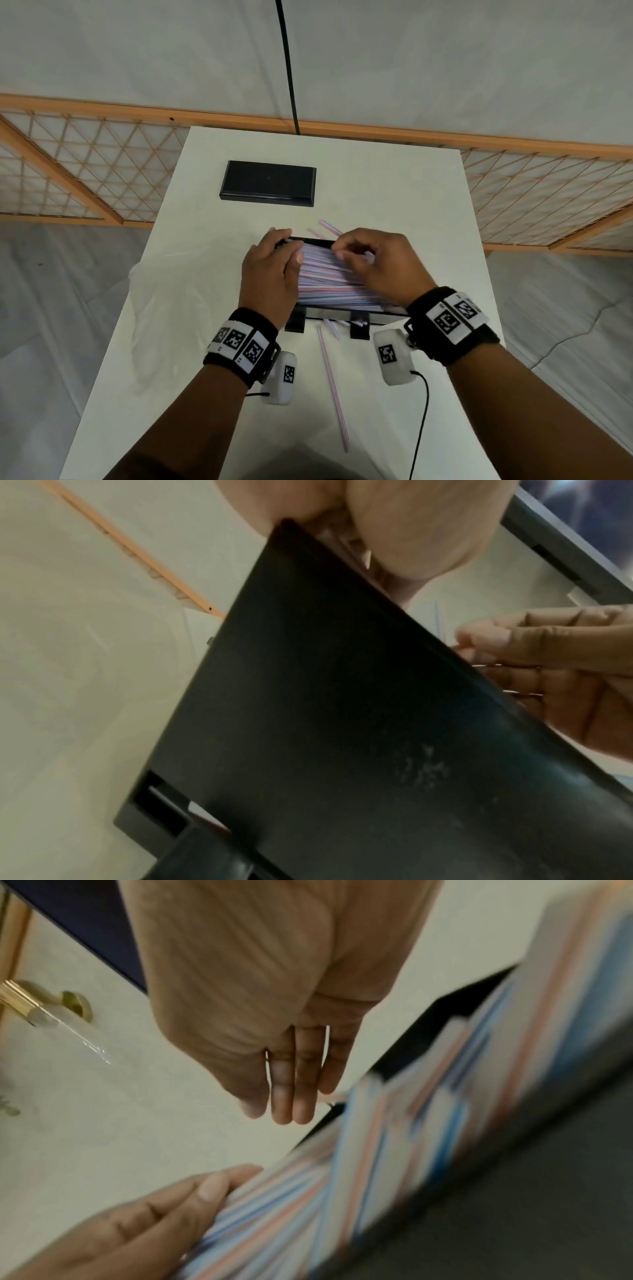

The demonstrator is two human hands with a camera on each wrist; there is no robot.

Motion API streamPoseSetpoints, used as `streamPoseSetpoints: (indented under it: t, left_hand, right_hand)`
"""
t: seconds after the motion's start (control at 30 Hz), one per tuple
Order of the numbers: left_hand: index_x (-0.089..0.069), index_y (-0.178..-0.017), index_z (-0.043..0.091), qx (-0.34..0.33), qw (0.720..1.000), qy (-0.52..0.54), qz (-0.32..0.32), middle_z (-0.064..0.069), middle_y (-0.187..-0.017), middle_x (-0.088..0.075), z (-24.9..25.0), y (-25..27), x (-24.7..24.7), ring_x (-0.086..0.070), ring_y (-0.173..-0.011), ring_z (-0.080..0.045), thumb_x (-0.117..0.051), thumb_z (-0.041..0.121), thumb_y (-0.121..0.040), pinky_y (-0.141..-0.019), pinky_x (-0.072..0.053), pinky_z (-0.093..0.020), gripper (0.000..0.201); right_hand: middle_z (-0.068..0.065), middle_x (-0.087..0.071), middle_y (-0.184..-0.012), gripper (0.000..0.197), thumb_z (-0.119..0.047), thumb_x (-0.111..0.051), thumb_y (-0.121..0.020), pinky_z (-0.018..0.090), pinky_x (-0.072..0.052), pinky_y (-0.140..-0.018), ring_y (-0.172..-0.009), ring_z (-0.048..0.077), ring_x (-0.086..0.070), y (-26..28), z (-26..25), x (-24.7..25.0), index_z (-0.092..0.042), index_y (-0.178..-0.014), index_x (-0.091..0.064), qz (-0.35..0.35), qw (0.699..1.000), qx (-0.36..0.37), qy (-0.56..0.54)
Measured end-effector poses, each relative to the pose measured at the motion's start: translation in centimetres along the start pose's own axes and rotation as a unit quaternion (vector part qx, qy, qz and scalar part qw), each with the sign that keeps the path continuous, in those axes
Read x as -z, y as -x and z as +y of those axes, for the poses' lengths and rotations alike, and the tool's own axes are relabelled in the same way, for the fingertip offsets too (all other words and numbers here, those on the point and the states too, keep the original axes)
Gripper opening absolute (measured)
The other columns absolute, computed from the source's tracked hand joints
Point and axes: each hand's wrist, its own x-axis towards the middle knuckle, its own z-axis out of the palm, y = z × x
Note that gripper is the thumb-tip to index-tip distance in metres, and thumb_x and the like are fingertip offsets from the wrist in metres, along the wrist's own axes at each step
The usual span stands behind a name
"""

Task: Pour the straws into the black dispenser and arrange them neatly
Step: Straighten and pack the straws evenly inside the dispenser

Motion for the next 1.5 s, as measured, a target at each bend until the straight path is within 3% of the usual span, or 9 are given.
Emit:
streamPoseSetpoints:
  t: [0.17,0.33,0.5,0.63,0.9,1.13,1.3,1.4,1.5]
  left_hand:
    - [-0.052,-0.13,0.021,0.007,0.999,0.046,-0.008,0.003,-0.135,-0.049,0.0,0.0,0.3,-0.054,-0.116,-0.014,-0.04,0.038,-0.102,-0.099,-0.049,-0.047,0.035]
    - [-0.048,-0.132,0.023,0.027,0.998,0.064,0.011,0.004,-0.134,-0.05,0.3,-0.3,0.6,-0.053,-0.116,-0.012,-0.04,0.04,-0.102,-0.1,-0.049,-0.044,0.036]
    - [-0.052,-0.128,0.021,-0.023,1.0,0.014,0.007,0.003,-0.13,-0.055,0.2,-0.3,0.4,-0.053,-0.117,-0.012,-0.04,0.045,-0.1,-0.098,-0.049,-0.044,0.038]
    - [-0.043,-0.144,0.027,-0.021,0.994,-0.091,-0.062,0.004,-0.151,-0.042,0.1,0.1,-0.5,-0.033,-0.144,-0.022,-0.026,0.056,-0.101,-0.112,-0.037,-0.047,0.055]
    - [-0.018,-0.155,0.034,-0.018,0.974,-0.171,-0.15,0.007,-0.164,-0.018,0.2,-0.2,-0.2,-0.007,-0.153,-0.02,-0.012,0.048,-0.103,-0.117,-0.027,-0.052,0.054]
    - [-0.004,-0.156,0.038,0.021,0.958,-0.232,-0.165,0.002,-0.167,-0.003,1.3,-0.2,-0.4,0.002,-0.154,-0.02,-0.001,0.058,-0.098,-0.121,-0.013,-0.056,0.062]
    - [0.006,-0.157,0.035,0.033,0.952,-0.242,-0.184,-0.001,-0.167,0.002,1.7,-1.1,-0.9,0.005,-0.154,-0.023,0.005,0.062,-0.094,-0.121,-0.012,-0.056,0.068]
    - [0.004,-0.157,0.035,0.028,0.954,-0.234,-0.184,-0.001,-0.167,-0.001,1.5,-1.6,-0.8,0.003,-0.154,-0.024,0.003,0.062,-0.094,-0.121,-0.016,-0.055,0.069]
    - [-0.001,-0.158,0.034,0.021,0.958,-0.228,-0.174,-0.002,-0.166,-0.005,1.3,-1.8,-0.9,0.001,-0.153,-0.024,-0.006,0.062,-0.098,-0.119,-0.021,-0.054,0.066]
  right_hand:
    - [-0.012,-0.07,-0.075,0.006,-0.023,-0.071,-0.094,0.014,-0.044,-0.069,-0.068,0.001,-0.059,0.5,0.0,2.6,-0.026,-0.094,-0.076,-0.1,0.994,-0.049,0.013]
    - [-0.012,-0.064,-0.07,0.004,-0.031,-0.075,-0.089,0.019,-0.044,-0.062,-0.061,0.003,-0.053,2.0,-0.3,5.1,-0.029,-0.09,-0.072,-0.076,0.993,-0.06,0.064]
    - [-0.012,-0.063,-0.085,0.029,-0.052,-0.078,-0.078,0.036,-0.052,-0.073,-0.079,0.011,-0.06,5.1,0.1,5.4,-0.029,-0.087,-0.061,-0.185,0.927,-0.131,0.298]
    - [-0.009,-0.063,-0.103,0.04,-0.057,-0.07,-0.083,0.034,-0.049,-0.079,-0.095,0.018,-0.061,6.7,-0.4,3.4,-0.027,-0.104,-0.054,-0.175,0.916,-0.132,0.337]
    - [-0.003,-0.056,-0.104,0.039,-0.06,-0.059,-0.09,0.035,-0.05,-0.073,-0.095,0.025,-0.06,8.1,-0.2,1.1,-0.026,-0.108,-0.055,-0.071,0.932,-0.163,0.315]
    - [-0.011,-0.058,-0.104,0.031,-0.055,-0.054,-0.095,0.028,-0.045,-0.064,-0.085,0.004,-0.06,10.9,0.1,1.9,-0.025,-0.103,-0.054,0.228,0.95,-0.19,0.1]
    - [0.004,-0.063,-0.063,0.037,-0.033,-0.042,-0.103,0.03,-0.037,-0.059,-0.053,0.013,-0.054,13.0,4.4,-2.5,-0.011,-0.077,-0.056,0.195,0.854,-0.44,-0.198]
    - [0.005,-0.073,-0.078,0.026,-0.027,-0.046,-0.104,0.03,-0.041,-0.06,-0.065,0.018,-0.066,12.9,5.4,-6.4,-0.011,-0.094,-0.064,0.021,0.763,-0.54,-0.355]
    - [0.011,-0.077,-0.097,0.027,-0.024,-0.046,-0.106,0.031,-0.049,-0.074,-0.085,0.023,-0.072,11.3,5.8,-10.0,-0.004,-0.11,-0.065,0.01,0.681,-0.551,-0.481]
